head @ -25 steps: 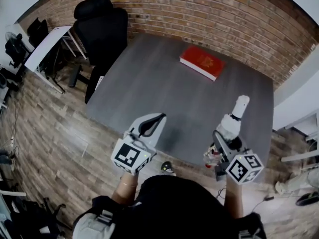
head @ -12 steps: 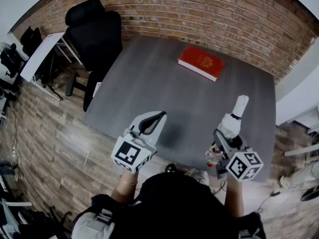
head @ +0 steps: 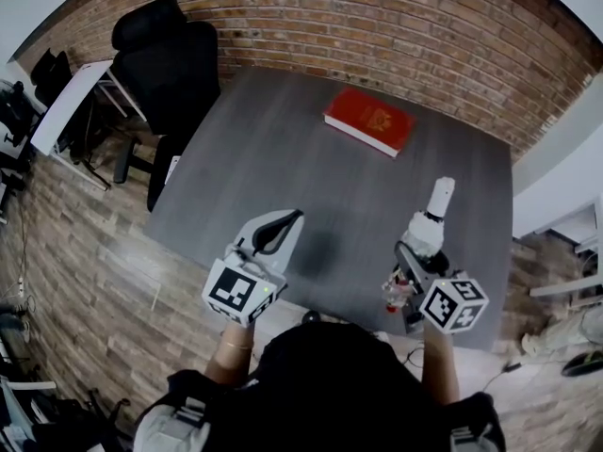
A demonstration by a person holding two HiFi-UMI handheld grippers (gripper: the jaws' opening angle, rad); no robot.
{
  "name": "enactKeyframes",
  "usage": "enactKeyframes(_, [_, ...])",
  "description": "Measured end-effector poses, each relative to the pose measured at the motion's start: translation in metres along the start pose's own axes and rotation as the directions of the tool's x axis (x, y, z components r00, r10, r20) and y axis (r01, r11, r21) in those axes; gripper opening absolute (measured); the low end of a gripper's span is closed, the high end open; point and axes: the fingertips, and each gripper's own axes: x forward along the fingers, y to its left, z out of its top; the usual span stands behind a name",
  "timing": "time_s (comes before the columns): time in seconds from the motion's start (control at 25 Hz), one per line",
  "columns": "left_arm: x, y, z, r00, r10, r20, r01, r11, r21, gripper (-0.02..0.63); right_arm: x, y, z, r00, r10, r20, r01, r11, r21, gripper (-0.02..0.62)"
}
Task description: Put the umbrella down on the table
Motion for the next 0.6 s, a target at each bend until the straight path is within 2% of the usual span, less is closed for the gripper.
enactKeyframes(0.32, [0.016,0.011,-0.006,1.0,0.025,-0.016,-0.025,0.999,-0.02,0.003,0.026,-0.018,-0.01,0.997,-0.013,-0.074,0.012,1.0,-0.003,0.287])
enactKeyframes(0.6, [0.017,0.017,-0.015,0.999,0.035,-0.022,-0.036,0.998,-0.043,0.003,0.042,-0.038,-0.035,0.988,-0.034,-0.152,0.035,0.999,0.004,0.287])
